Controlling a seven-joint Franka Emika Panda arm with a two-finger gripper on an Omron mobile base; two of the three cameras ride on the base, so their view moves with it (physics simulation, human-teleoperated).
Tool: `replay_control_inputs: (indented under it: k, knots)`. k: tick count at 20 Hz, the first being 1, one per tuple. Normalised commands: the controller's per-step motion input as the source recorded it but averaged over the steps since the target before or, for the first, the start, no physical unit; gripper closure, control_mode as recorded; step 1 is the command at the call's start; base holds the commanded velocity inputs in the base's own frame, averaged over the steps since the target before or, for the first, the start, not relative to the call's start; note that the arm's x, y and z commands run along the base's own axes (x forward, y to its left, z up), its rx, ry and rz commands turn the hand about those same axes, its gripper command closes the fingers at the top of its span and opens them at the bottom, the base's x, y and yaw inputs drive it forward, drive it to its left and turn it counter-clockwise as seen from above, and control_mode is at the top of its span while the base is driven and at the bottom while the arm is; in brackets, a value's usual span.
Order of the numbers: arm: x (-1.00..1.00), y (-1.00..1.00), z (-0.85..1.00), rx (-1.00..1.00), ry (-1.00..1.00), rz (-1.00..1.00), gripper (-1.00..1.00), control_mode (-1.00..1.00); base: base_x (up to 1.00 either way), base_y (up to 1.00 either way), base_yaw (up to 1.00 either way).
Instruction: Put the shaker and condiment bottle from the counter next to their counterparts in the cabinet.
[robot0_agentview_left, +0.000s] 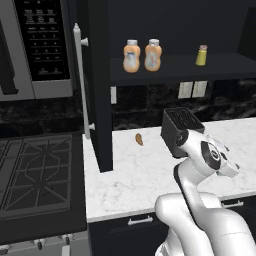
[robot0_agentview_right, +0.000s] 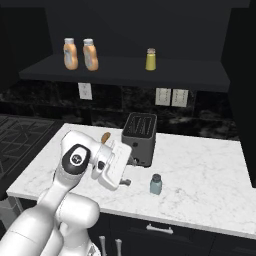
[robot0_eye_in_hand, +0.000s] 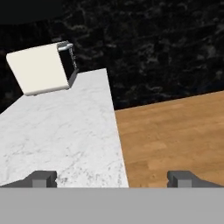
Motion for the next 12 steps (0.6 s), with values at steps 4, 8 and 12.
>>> replay_control_inputs:
  k: [4,8,12]
  knots:
    - [0.00,-0.05,-0.14,-0.08,0.02,0.03,-1.00,-1.00,0.00,0.00,0.00]
    - [0.00,-0.49,-0.78,-0.22,0.00,0.03,-1.00,-1.00,0.00,0.00,0.00]
    - [0.08,-0.26,-0.37,-0.11,0.00,0.02,-1.00,-1.00,0.00,0.00,0.00]
